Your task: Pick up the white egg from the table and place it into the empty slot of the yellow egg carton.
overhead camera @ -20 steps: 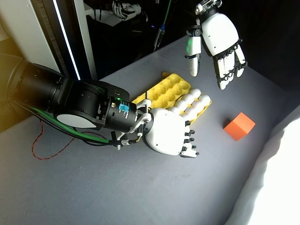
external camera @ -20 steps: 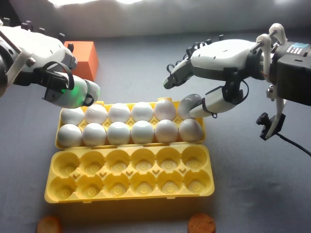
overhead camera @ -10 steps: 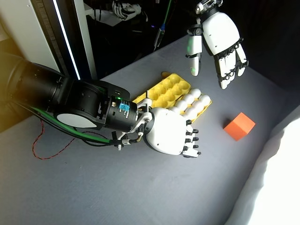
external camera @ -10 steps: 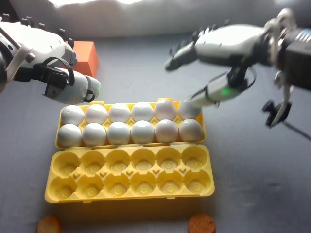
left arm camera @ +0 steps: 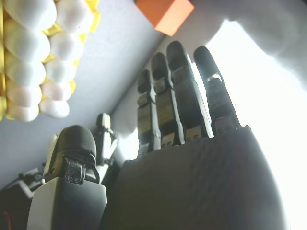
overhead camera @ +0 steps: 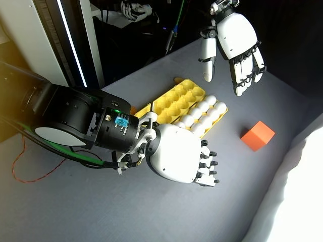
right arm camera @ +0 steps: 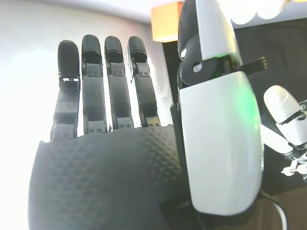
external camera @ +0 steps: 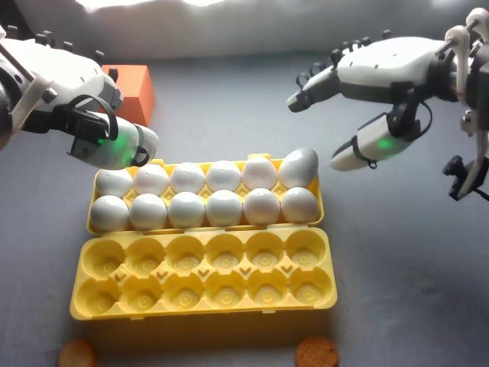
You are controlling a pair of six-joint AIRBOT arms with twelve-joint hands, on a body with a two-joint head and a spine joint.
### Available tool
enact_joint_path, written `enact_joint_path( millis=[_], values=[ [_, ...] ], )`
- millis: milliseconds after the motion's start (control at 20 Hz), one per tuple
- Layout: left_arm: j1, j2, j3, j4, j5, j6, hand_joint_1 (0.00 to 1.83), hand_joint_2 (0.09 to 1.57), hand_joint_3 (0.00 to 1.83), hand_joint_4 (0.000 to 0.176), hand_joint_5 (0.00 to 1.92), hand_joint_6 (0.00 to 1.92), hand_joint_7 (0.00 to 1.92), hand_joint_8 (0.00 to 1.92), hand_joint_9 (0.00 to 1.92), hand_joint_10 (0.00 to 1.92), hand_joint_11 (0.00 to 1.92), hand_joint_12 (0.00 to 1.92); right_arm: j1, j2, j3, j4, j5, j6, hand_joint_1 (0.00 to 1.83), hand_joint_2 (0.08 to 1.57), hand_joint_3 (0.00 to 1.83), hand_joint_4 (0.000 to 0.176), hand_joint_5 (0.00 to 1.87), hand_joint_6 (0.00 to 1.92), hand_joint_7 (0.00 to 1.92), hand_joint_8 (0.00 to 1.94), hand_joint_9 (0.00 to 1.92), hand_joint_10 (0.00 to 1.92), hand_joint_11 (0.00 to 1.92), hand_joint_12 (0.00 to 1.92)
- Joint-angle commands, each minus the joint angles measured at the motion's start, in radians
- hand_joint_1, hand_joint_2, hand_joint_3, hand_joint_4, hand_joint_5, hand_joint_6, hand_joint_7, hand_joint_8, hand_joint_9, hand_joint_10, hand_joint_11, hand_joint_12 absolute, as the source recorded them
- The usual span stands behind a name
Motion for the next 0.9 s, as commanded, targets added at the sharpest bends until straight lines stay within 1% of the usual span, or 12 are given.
enact_joint_path(
  millis=[0, 150, 300, 350, 400, 450, 500, 550, 600, 700, 800, 850],
  values=[
    [-0.009, 0.013, 0.0, 0.07, 0.0, 0.006, 0.0, 1.33, 0.0, 0.0, 0.36, 0.01, 0.43, 0.0, 0.4, 0.0, 0.0, 0.69, -0.001, 0.019, 0.002, 0.006, 0.087, 0.006, 1.02, 1.04, 0.0, 0.0, 0.4, 0.0, 0.36, 0.0, 0.35, 0.03, 0.0, 1.15],
    [-0.009, 0.014, 0.003, 0.073, 0.002, 0.008, 0.0, 1.33, 0.0, 0.0, 0.34, 0.0, 0.41, 0.0, 0.38, 0.0, 0.0, 0.68, -0.009, 0.035, 0.002, 0.005, 0.083, 0.006, 1.0, 1.05, 0.0, 0.0, 0.36, 0.0, 0.32, 0.0, 0.31, 0.01, 0.0, 1.08],
    [-0.009, 0.014, 0.004, 0.073, 0.003, 0.009, 0.0, 1.33, 0.0, 0.0, 0.35, 0.01, 0.42, 0.01, 0.39, 0.01, 0.0, 0.69, -0.016, 0.05, 0.001, 0.005, 0.058, 0.005, 1.02, 1.04, 0.0, 0.0, 0.41, 0.02, 0.34, 0.0, 0.32, 0.01, 0.0, 1.11],
    [-0.009, 0.014, 0.003, 0.073, 0.004, 0.01, 0.0, 1.33, 0.0, 0.0, 0.33, 0.0, 0.41, 0.0, 0.38, 0.0, 0.0, 0.66, -0.02, 0.058, -0.004, 0.005, 0.052, 0.001, 1.03, 1.03, 0.0, 0.0, 0.41, 0.01, 0.34, 0.0, 0.33, 0.01, 0.0, 1.13],
    [-0.009, 0.014, 0.002, 0.073, 0.004, 0.013, 0.0, 1.33, 0.0, 0.0, 0.33, 0.0, 0.41, 0.0, 0.39, 0.01, 0.0, 0.65, -0.023, 0.066, -0.012, 0.005, 0.051, -0.01, 1.01, 1.04, 0.0, 0.0, 0.36, 0.0, 0.32, 0.0, 0.32, 0.0, 0.0, 1.09],
    [-0.008, 0.014, 0.002, 0.073, 0.004, 0.015, 0.0, 1.33, 0.0, 0.0, 0.33, 0.0, 0.41, 0.0, 0.39, 0.0, 0.0, 0.65, -0.025, 0.083, -0.032, 0.005, 0.051, -0.044, 1.01, 1.04, 0.0, 0.0, 0.35, 0.0, 0.32, 0.0, 0.32, 0.0, 0.0, 1.08],
    [-0.008, 0.014, 0.005, 0.073, 0.004, 0.016, 0.0, 1.33, 0.0, 0.0, 0.33, 0.0, 0.41, 0.0, 0.39, 0.01, 0.0, 0.66, -0.027, 0.108, -0.061, 0.005, 0.056, -0.083, 1.01, 1.03, 0.0, 0.0, 0.4, 0.02, 0.35, 0.01, 0.34, 0.01, 0.0, 1.14],
    [-0.008, 0.014, 0.008, 0.076, 0.005, 0.016, 0.0, 1.33, 0.0, 0.0, 0.34, 0.01, 0.42, 0.01, 0.4, 0.01, 0.0, 0.67, -0.028, 0.132, -0.088, 0.004, 0.06, -0.108, 1.02, 1.05, 0.0, 0.0, 0.41, 0.02, 0.35, 0.01, 0.34, 0.01, 0.0, 1.15],
    [-0.009, 0.014, 0.01, 0.078, 0.006, 0.016, 0.0, 1.33, 0.0, 0.0, 0.34, 0.01, 0.42, 0.0, 0.4, 0.01, 0.0, 0.69, -0.028, 0.151, -0.107, 0.004, 0.061, -0.126, 1.01, 1.05, 0.0, 0.0, 0.42, 0.02, 0.36, 0.01, 0.35, 0.01, 0.0, 1.18],
    [-0.01, 0.014, 0.012, 0.079, 0.007, 0.017, 0.0, 1.33, 0.0, 0.0, 0.34, 0.0, 0.41, 0.0, 0.38, 0.0, 0.0, 0.67, -0.028, 0.205, -0.154, 0.004, 0.061, -0.153, 1.01, 1.04, 0.0, 0.0, 0.41, 0.01, 0.35, 0.01, 0.33, 0.01, 0.0, 1.17],
    [-0.01, 0.015, 0.01, 0.078, 0.008, 0.017, 0.0, 1.33, 0.0, 0.0, 0.36, 0.01, 0.43, 0.01, 0.4, 0.01, 0.0, 0.71, -0.028, 0.272, -0.204, 0.004, 0.061, -0.182, 1.02, 1.02, 0.0, 0.0, 0.42, 0.01, 0.36, 0.01, 0.34, 0.01, 0.0, 1.15],
    [-0.01, 0.015, 0.009, 0.078, 0.009, 0.017, 0.0, 1.33, 0.0, 0.0, 0.34, 0.0, 0.43, 0.0, 0.41, 0.01, 0.0, 0.7, -0.028, 0.303, -0.228, -0.003, 0.061, -0.204, 1.04, 1.01, 0.0, 0.0, 0.42, 0.01, 0.37, 0.01, 0.36, 0.01, 0.0, 1.2]
  ],
)
